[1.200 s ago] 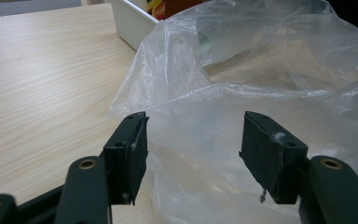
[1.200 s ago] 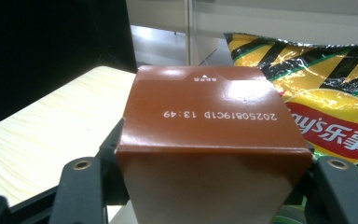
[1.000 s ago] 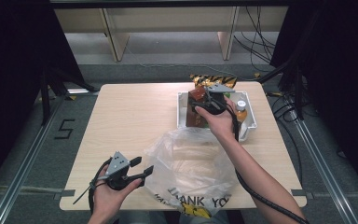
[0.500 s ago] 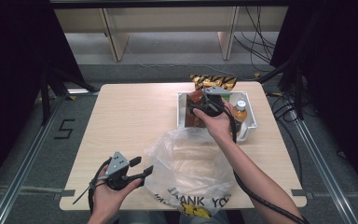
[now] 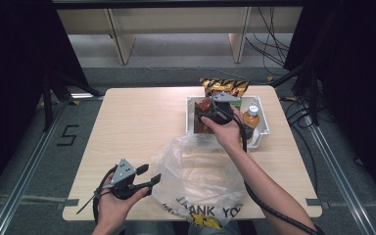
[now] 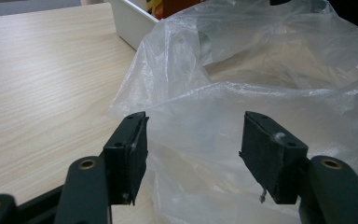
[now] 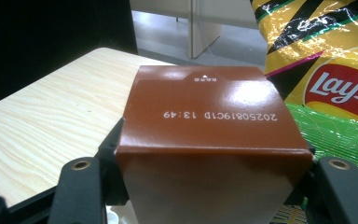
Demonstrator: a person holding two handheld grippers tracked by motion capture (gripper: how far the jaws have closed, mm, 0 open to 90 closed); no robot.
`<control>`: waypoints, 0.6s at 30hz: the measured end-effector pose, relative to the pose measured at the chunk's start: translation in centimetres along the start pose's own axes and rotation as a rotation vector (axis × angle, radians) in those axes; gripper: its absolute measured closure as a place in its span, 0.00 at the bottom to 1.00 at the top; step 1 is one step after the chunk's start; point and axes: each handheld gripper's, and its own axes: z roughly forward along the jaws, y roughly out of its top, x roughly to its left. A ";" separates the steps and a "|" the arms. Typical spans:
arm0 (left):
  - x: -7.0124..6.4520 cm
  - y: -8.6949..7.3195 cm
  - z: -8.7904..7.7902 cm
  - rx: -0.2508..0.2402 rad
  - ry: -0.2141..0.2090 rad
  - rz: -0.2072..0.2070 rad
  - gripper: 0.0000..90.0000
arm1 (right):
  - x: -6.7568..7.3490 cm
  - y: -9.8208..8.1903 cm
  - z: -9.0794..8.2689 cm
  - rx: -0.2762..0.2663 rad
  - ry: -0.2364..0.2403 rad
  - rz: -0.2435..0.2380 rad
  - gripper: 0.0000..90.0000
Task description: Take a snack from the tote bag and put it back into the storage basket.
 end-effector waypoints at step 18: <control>-0.1 0.1 0.0 -0.008 0.001 -0.008 0.45 | -0.1 0.0 -0.7 0.010 0.026 0.032 0.26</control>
